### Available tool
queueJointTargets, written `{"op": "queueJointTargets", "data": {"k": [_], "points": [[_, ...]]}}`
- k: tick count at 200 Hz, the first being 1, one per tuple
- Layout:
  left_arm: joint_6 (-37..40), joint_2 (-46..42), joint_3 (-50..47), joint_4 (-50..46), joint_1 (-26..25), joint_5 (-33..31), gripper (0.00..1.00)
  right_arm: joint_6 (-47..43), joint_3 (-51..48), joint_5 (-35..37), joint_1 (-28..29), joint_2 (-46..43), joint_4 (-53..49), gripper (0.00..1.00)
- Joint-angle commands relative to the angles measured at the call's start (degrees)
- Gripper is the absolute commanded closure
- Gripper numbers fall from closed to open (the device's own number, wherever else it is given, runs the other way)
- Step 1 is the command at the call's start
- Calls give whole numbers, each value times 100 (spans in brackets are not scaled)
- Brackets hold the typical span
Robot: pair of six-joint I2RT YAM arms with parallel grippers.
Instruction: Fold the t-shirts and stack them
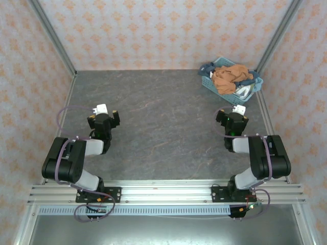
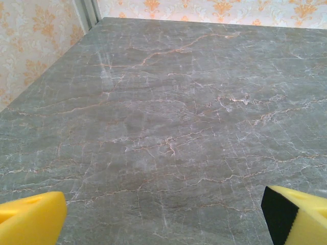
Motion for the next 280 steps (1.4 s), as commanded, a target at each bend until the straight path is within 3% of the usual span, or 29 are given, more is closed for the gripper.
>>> {"op": "queueJointTargets", "data": {"k": [1, 160, 170, 181, 188, 204, 212, 221, 230, 238, 249, 256, 280], "points": [[114, -19, 84, 30, -47, -189, 0, -33, 53, 91, 35, 24, 76, 1], [184, -91, 108, -34, -47, -70, 0, -48, 13, 174, 47, -141, 119, 1], [320, -431, 340, -680, -136, -13, 0, -44, 229, 664, 185, -611, -630, 1], [443, -944, 599, -1456, -382, -469, 0, 83, 644, 1248, 350, -1265, -1646, 1], [505, -1321, 556, -1406, -538, -726, 0, 277, 827, 1271, 364, -1666, -1899, 1], [553, -2031, 680, -1122, -810, -1129, 0, 1861, 1702, 1535, 308, -2201, -3139, 1], [-348, -2237, 1217, -1932, -823, -1902, 0, 2605, 2411, 1218, 163, -2265, -4428, 1], [-2264, -2246, 2368, -4555, -633, -2460, 0, 3149, 3089, 1011, 51, -2119, -5298, 1], [-3770, -1938, 3789, -7253, -368, -2378, 0, 3165, 3501, 386, -130, -1821, -5428, 1], [-4144, -1530, 4453, -8124, -163, -1990, 0, 3191, 3984, 61, -222, -1468, -5736, 1], [-3968, -1017, 4989, -8301, 139, -633, 1, 3103, 4767, 67, -218, -989, -6406, 0], [-3920, -801, 5194, -8238, 153, -132, 6, 3003, 5445, 112, -228, -528, -6996, 5], [-3492, -602, 5479, -7627, -487, 746, 9, 2557, 7022, 99, -261, 697, -8004, 10]]}}
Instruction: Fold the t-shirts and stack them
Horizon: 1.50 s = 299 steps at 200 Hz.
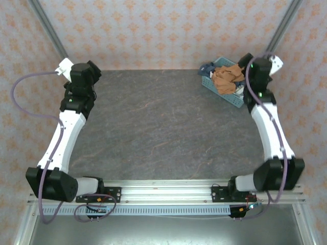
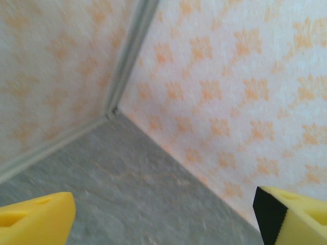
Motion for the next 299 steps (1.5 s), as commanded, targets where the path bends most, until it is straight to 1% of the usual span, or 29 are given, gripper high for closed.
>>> {"op": "queueJointTargets", "data": {"k": [1, 9, 26, 45, 71, 102, 108, 117, 126, 131, 147, 153, 188, 197, 221, 240, 260, 278, 299], "points": [[-315, 435, 96, -1319, -605, 1310, 9, -108, 1058, -296, -20, 1140, -2181, 10], [-179, 540, 303, -1360, -833, 1456, 8, -172, 1377, -382, -53, 1425, -2314, 10], [-69, 856, 707, -1595, -1158, 1912, 12, -286, 2165, -704, -135, 2211, -2616, 9], [-5, 1054, 835, -1669, -1479, 2234, 14, -345, 2964, -836, -153, 3061, -2994, 6], [17, 1076, 787, -1717, -1821, 2276, 14, -279, 3778, -888, -212, 3948, -3270, 6], [-59, 984, 692, -1808, -1969, 2246, 15, -274, 4554, -1197, -285, 4724, -3294, 11], [-52, 964, 675, -1824, -1979, 2246, 15, -279, 4738, -1250, -289, 4885, -3357, 14], [-42, 945, 672, -1888, -1988, 2232, 16, -285, 5031, -1346, -301, 5112, -3478, 23], [-38, 912, 672, -1966, -1993, 2212, 17, -291, 5296, -1454, -311, 5283, -3614, 37], [-16, 893, 672, -2006, -1997, 2200, 17, -290, 5388, -1494, -311, 5322, -3630, 49], [28, 807, 657, -2117, -1998, 2126, 19, -283, 5321, -1659, -311, 5130, -3398, 88], [33, 774, 646, -2145, -1999, 2084, 20, -277, 5246, -1671, -311, 4979, -3253, 100], [75, 689, 567, -2273, -1999, 1830, 24, -305, 4548, -1375, -174, 3474, -2238, 100], [64, 690, 543, -2292, -1996, 1749, 25, -311, 4630, -1389, -124, 3189, -2143, 100], [33, 754, 527, -2324, -1998, 1508, 27, -416, 5220, -1589, 97, 2695, -2249, 100], [38, 844, 646, -2460, -1998, 1273, 27, -590, 5641, -1636, 427, 2381, -2318, 100], [30, 930, 822, -2654, -1998, 944, 27, -676, 5833, -1619, 820, 2029, -2226, 100], [4, 968, 988, -2870, -1981, 605, 27, -775, 5876, -1558, 1295, 1784, -2125, 100], [-80, 907, 1109, -3107, -1956, 159, 25, -828, 5869, -1488, 1941, 1704, -2339, 100]]}}
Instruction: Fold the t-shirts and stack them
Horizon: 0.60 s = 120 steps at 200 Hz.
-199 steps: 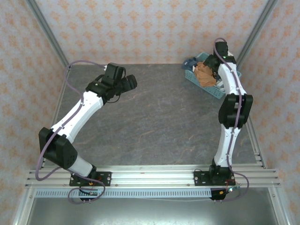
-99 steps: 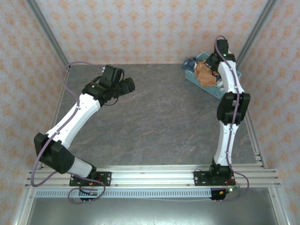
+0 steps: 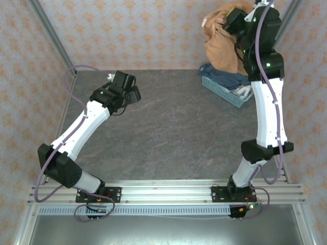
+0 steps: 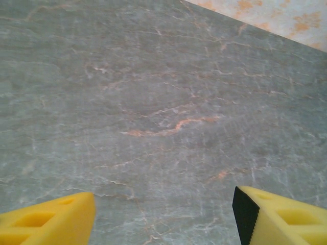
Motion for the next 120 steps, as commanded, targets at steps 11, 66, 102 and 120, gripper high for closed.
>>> {"op": "queueJointTargets", "data": {"k": [11, 66, 102, 120], "points": [[-110, -108, 331, -576, 57, -966, 25, -214, -198, 97, 869, 49, -289, 100], [-388, -670, -37, -1035, 427, -1142, 23, 369, -3767, -680, 2472, 65, 747, 94], [-48, -998, -817, -944, 545, -84, 23, 468, -4111, -1896, 3010, 1046, 650, 49], [218, -1024, -1285, -725, 483, 1072, 24, 540, -4413, -1625, 2901, 804, 816, 40]]}}
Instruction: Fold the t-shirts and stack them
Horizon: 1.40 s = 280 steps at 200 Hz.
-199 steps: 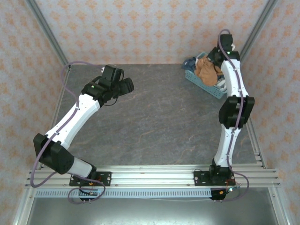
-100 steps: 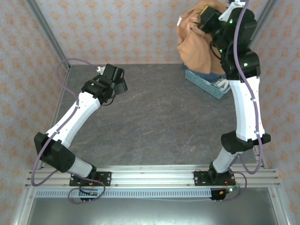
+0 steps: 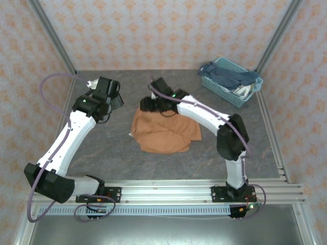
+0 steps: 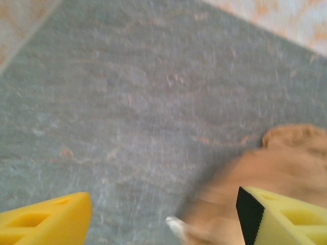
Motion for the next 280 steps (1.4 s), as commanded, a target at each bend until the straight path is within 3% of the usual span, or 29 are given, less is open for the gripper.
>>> {"op": "queueJointTargets", "data": {"k": [1, 34, 67, 111, 148, 161, 199, 210, 234, 261, 280], "points": [[360, 17, -570, -18, -72, 1407, 24, 158, -118, -197, -151, -589, 264, 40], [250, 267, -1296, 67, -800, 2421, 24, 161, -677, 171, -681, -1102, 84, 38], [-233, 931, -1477, 590, -2036, 2677, 20, 437, -1821, 468, -1517, -1939, 100, 37], [-114, 2421, -512, 553, -3486, 2277, 17, 515, -2858, 639, -2338, -2497, -289, 40], [281, 3374, 192, 102, -4138, 1381, 20, 718, -3419, 595, -2694, -2588, -330, 44], [275, 3641, 305, -8, -4247, 1069, 28, 791, -3533, 485, -2743, -2498, -329, 45], [-58, 3632, -89, -21, -4203, 419, 80, 1291, -3952, -26, -2737, -2172, -18, 51], [-160, 3389, -318, 40, -4155, 393, 91, 1400, -4051, -94, -2666, -2068, 86, 54], [-297, 2676, -857, 215, -4069, 441, 100, 1525, -4084, 2, -2403, -1819, 176, 55], [-312, 1842, -1370, 250, -3906, 608, 100, 1801, -4012, -9, -2164, -1446, 137, 60], [-231, 1255, -1761, 365, -3770, 918, 100, 2012, -3978, 61, -1989, -1257, 89, 68]]}}
